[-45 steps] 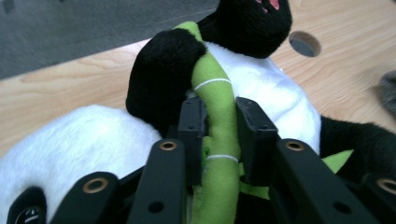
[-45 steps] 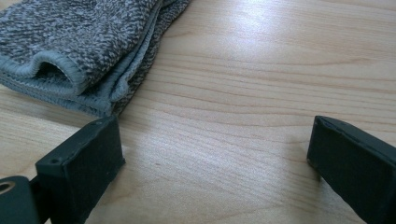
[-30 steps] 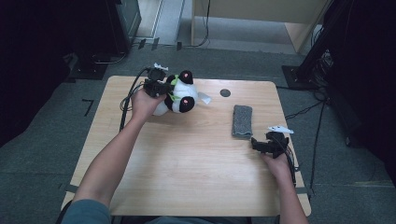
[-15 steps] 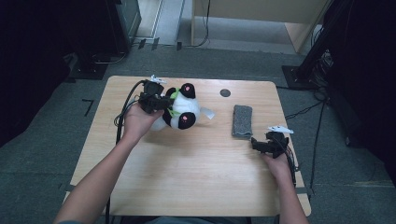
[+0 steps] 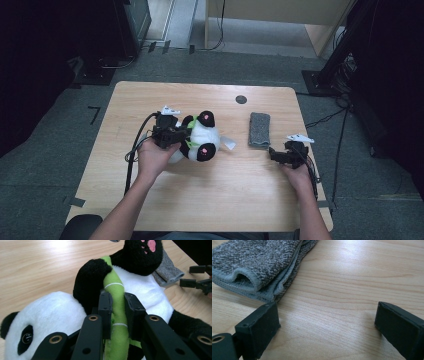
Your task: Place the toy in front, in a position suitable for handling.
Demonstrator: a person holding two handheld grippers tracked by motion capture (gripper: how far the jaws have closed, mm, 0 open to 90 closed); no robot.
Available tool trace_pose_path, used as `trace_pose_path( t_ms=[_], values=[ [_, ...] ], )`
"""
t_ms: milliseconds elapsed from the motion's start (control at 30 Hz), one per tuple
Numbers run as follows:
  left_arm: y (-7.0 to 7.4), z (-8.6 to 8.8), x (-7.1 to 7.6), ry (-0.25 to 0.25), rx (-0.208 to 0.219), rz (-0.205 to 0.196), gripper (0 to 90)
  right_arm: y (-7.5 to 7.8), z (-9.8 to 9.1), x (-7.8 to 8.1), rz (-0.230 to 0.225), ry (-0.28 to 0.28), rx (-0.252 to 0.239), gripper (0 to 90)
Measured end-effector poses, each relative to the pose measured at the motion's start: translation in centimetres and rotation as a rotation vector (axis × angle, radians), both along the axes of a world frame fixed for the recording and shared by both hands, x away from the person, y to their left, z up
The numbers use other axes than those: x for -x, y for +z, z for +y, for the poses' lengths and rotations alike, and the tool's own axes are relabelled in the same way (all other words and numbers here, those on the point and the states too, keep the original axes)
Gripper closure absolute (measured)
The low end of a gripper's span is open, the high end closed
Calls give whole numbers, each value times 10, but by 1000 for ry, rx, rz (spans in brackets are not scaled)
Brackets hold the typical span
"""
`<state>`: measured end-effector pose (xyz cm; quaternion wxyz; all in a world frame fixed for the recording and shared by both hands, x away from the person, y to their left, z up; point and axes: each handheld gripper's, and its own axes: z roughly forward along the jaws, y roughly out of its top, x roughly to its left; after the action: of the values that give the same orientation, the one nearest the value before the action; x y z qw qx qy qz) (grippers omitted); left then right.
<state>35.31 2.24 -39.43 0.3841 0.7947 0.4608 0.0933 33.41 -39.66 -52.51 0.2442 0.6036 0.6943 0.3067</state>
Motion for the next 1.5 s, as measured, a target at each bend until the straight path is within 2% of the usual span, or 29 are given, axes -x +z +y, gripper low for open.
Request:
trace_pose_path(
  t_ms=[133, 300, 333, 533, 600, 667, 733, 800, 867, 967, 1000, 1033, 1133, 1267, 1333, 1433, 1500],
  values=[
    [-8, -12, 12, -18, 0, 3, 772, 0, 0, 0, -4, 5, -1, 76],
    [-17, -18, 15, -30, 11, 17, 771, 1, 0, -1, 2, 13, 0, 99],
    [-21, -19, 16, -30, 26, 13, 770, 2, 0, -1, 2, 19, 0, 148],
    [-26, -19, 17, -35, 39, -18, 747, 5, 0, -2, 14, 42, 0, 192],
    [-27, -19, 18, -43, 36, -30, 720, 8, 1, -5, 36, 38, -19, 216],
    [-27, -18, 17, -65, 41, -30, 631, 12, 0, -8, 49, 26, -55, 218],
    [-27, -17, 17, -71, 44, -29, 598, 14, 0, -9, 46, 23, -66, 218],
    [-26, -16, 17, -77, 47, -28, 538, 21, 2, -11, 19, 17, -69, 222],
    [-21, -13, 20, -91, 48, -53, 503, 25, 4, -11, 7, 18, -69, 223],
    [-17, -11, 21, -104, 52, -58, 465, 29, 6, -12, -12, 23, -80, 228],
    [-13, -8, 21, -111, 71, -65, 453, 32, 9, -14, -28, 20, -99, 237],
    [-13, -8, 21, -111, 71, -65, 448, 32, 9, -14, -28, 20, -99, 237],
    [-5, 2, 20, -113, 53, -117, 431, 34, 14, -23, -43, 14, -128, 251],
    [-4, 12, 18, -108, 55, -109, 396, 34, 20, -35, -40, 23, -134, 266],
    [-3, 19, 17, -111, 53, -127, 391, 35, 21, -41, -35, 24, -156, 266],
    [-2, 30, 14, -112, 47, -155, 379, 36, 23, -47, -51, 16, -159, 262],
    [-2, 38, 11, -111, 38, -156, 374, 38, 23, -50, -56, 14, -165, 262]
  ],
)
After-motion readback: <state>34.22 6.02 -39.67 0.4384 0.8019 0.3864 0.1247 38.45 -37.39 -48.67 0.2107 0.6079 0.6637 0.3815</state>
